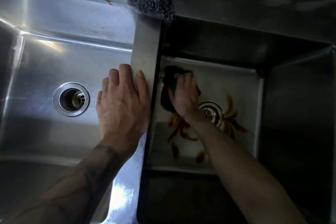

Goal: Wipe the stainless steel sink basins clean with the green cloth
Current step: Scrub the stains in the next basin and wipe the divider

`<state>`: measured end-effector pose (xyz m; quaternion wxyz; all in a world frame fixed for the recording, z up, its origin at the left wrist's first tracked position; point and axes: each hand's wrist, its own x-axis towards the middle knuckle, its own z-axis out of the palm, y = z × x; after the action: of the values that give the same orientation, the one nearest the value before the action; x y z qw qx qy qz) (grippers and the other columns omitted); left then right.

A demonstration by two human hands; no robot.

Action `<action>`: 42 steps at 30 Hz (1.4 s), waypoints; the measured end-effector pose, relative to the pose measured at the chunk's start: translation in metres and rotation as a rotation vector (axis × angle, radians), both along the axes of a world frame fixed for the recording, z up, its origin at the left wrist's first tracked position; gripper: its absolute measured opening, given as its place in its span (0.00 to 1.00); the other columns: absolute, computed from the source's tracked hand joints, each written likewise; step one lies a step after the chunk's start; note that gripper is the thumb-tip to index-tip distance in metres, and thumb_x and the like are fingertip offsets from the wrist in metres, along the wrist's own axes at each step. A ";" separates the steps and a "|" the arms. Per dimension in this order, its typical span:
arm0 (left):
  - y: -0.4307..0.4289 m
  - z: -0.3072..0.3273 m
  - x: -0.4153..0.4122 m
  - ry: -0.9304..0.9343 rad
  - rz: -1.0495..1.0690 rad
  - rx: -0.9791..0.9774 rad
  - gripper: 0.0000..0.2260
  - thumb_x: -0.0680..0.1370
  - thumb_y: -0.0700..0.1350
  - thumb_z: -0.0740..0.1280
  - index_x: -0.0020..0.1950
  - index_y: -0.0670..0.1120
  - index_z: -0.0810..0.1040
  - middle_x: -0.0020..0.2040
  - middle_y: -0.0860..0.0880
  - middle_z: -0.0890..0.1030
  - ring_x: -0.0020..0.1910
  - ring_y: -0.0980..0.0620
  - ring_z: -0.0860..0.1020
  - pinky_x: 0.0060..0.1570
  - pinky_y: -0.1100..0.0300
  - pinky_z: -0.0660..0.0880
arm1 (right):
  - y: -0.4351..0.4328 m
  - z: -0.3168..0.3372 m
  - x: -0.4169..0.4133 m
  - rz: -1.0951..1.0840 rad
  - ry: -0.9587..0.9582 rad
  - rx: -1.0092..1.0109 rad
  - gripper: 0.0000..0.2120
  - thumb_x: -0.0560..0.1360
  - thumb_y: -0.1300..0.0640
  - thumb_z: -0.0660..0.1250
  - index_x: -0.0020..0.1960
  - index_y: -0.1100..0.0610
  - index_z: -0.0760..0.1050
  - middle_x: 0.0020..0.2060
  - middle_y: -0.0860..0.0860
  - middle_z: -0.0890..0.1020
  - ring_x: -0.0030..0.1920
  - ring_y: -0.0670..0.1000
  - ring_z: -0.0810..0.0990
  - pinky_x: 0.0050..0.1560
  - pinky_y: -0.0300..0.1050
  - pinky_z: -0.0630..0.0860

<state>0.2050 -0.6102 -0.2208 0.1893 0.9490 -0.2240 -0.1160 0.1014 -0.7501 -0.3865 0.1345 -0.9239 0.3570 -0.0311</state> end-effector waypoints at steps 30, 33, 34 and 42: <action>-0.001 0.010 -0.004 -0.078 -0.025 -0.031 0.17 0.85 0.56 0.49 0.54 0.45 0.69 0.52 0.41 0.75 0.52 0.36 0.74 0.45 0.48 0.62 | -0.027 -0.010 -0.041 -0.142 0.020 -0.037 0.22 0.80 0.43 0.61 0.63 0.60 0.73 0.56 0.60 0.74 0.56 0.62 0.73 0.58 0.58 0.74; -0.001 0.010 -0.004 -0.083 -0.014 -0.030 0.17 0.86 0.56 0.50 0.55 0.45 0.69 0.53 0.41 0.75 0.53 0.36 0.74 0.45 0.47 0.62 | -0.008 0.000 -0.007 -0.271 -0.004 -0.020 0.24 0.80 0.42 0.60 0.63 0.61 0.74 0.56 0.61 0.74 0.55 0.62 0.73 0.59 0.57 0.73; -0.001 0.010 -0.004 -0.088 -0.017 -0.031 0.16 0.86 0.56 0.50 0.55 0.45 0.69 0.53 0.41 0.75 0.53 0.35 0.74 0.44 0.48 0.62 | 0.009 0.001 -0.011 -0.135 0.010 0.005 0.25 0.79 0.41 0.60 0.64 0.60 0.73 0.57 0.60 0.74 0.55 0.62 0.72 0.59 0.56 0.73; -0.002 0.009 -0.004 -0.091 -0.018 -0.036 0.17 0.86 0.57 0.49 0.55 0.45 0.70 0.52 0.41 0.76 0.52 0.36 0.74 0.44 0.48 0.63 | -0.019 -0.009 -0.040 -0.052 0.027 -0.065 0.22 0.81 0.42 0.61 0.62 0.60 0.74 0.55 0.60 0.74 0.54 0.62 0.74 0.55 0.57 0.75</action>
<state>0.2008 -0.6119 -0.2120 0.1950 0.9477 -0.2429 -0.0703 0.0613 -0.7691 -0.3955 0.0987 -0.9185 0.3814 -0.0337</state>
